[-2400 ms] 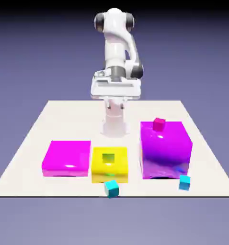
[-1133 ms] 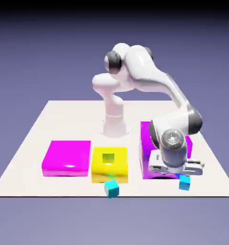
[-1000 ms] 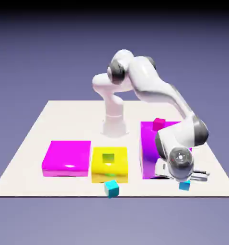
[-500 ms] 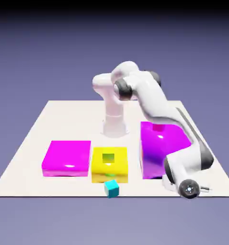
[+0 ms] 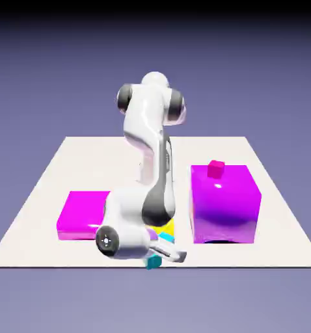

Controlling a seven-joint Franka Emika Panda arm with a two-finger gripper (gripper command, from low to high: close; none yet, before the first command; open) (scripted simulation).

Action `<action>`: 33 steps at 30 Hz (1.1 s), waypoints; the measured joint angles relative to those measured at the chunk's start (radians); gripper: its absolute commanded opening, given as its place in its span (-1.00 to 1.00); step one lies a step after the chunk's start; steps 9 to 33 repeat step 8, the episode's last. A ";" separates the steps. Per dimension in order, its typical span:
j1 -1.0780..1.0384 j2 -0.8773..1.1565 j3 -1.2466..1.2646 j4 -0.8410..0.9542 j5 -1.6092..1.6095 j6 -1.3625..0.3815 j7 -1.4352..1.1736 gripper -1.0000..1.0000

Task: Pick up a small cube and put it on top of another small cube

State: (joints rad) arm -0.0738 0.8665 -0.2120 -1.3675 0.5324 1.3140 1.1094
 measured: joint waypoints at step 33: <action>0.038 -0.016 0.007 -0.143 0.013 0.121 -0.034 1.00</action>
